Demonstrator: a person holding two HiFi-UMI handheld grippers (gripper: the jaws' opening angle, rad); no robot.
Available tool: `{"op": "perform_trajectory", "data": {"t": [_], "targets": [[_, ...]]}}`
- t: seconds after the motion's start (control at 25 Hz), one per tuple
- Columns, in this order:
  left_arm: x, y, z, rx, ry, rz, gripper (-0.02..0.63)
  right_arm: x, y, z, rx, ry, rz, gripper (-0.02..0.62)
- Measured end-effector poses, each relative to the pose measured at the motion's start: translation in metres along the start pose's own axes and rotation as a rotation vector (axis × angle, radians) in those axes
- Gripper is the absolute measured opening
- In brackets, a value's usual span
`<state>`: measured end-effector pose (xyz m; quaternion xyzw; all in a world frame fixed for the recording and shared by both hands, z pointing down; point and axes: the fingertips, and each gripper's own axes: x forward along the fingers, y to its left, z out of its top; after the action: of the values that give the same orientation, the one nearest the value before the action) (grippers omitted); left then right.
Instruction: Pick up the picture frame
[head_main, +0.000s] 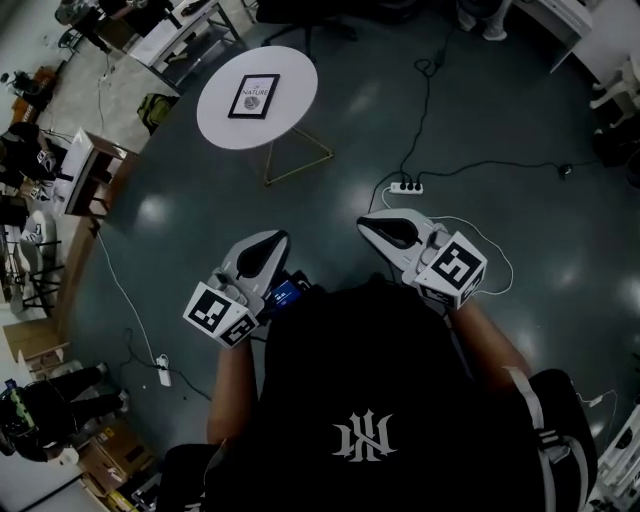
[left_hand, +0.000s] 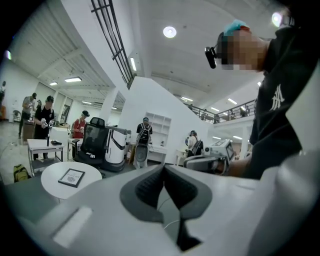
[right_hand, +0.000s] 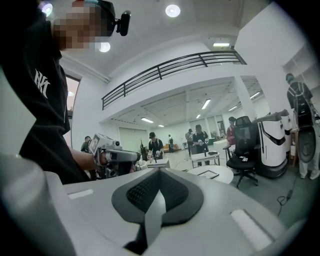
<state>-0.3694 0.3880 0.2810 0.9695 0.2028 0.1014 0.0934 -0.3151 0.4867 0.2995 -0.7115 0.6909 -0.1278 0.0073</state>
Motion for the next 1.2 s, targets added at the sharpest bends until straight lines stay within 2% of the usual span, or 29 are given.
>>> {"op": "perform_trajectory", "data": {"t": [0.2, 0.64, 0.92, 1.2], "targets": [[0.022, -0.042, 0.012, -0.044, -0.054, -0.065, 0.003, -0.036, -0.015, -0.002, 0.033, -0.031, -0.002, 0.0], [0.047, -0.083, -0.012, -0.053, -0.008, -0.038, 0.003, -0.074, -0.013, -0.028, 0.038, -0.034, 0.07, 0.001], [0.054, -0.087, -0.017, -0.066, -0.006, -0.04, 0.003, -0.078, -0.017, -0.032, 0.053, -0.036, 0.067, 0.0], [0.068, -0.059, -0.018, -0.091, -0.046, -0.047, 0.003, -0.07, -0.036, -0.037, 0.058, -0.003, 0.031, 0.0]]}}
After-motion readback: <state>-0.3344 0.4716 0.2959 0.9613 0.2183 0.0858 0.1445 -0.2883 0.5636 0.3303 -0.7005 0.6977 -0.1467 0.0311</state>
